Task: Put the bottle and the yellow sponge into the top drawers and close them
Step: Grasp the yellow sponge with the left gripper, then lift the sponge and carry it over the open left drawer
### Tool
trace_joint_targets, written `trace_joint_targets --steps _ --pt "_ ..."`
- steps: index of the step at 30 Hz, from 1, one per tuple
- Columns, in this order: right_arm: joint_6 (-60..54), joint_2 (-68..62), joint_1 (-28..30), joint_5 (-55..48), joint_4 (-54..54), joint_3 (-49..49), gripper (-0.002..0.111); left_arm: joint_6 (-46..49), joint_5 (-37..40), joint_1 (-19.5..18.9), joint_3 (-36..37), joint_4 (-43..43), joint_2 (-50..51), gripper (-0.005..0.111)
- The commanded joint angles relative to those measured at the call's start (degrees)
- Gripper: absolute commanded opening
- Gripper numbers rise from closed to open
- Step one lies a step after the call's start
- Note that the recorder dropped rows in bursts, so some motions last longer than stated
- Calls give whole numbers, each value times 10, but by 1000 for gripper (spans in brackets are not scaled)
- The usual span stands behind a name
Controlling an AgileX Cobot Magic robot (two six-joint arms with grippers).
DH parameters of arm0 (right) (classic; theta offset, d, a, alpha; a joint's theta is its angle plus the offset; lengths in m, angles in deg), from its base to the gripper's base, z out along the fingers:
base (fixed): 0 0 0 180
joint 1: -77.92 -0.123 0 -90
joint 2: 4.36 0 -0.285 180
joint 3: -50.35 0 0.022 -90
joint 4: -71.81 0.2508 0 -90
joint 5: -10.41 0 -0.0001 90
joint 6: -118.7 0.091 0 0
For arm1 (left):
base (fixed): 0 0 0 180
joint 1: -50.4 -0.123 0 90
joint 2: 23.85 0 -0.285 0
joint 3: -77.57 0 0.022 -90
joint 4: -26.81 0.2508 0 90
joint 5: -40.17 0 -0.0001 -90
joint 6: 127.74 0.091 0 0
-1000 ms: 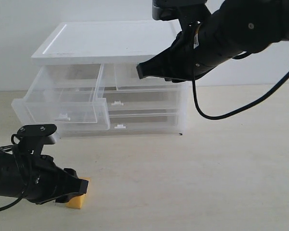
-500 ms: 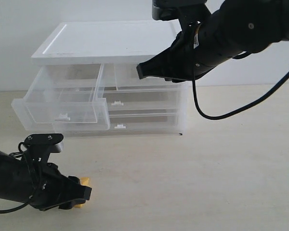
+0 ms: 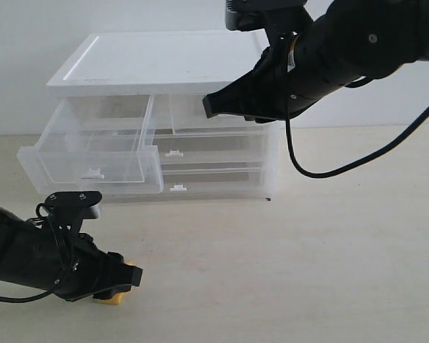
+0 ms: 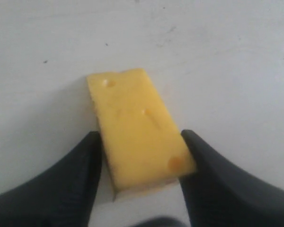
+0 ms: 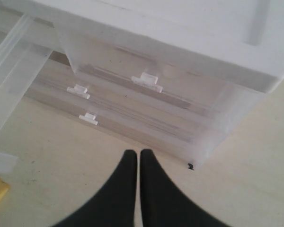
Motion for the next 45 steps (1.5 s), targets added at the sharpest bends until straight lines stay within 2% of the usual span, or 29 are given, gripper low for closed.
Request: trace_joint_targets --steps 1,6,10,18,21,25,31,37,45 --pt "-9 7 0 0 2 1 0 -5 27 3 3 22 9 4" --pt "-10 7 0 -1 2 1 0 -5 62 3 11 28 -9 4" --pt "-10 7 0 -1 2 1 0 -5 54 3 34 28 -47 4" --pt "-12 7 0 2 1 1 0 -5 38 3 110 32 -180 4" --pt "-12 7 0 2 0 1 0 -5 61 3 128 32 -227 4" --pt "-12 7 0 2 -9 1 0 -5 141 3 142 44 -288 4" --pt "-12 7 0 2 -17 1 0 -14 188 3 142 45 -393 4" --pt "-13 7 0 2 -18 1 0 -22 158 3 124 49 -486 4" --pt "-13 7 0 -14 -18 1 0 -70 127 2 33 123 -486 4"
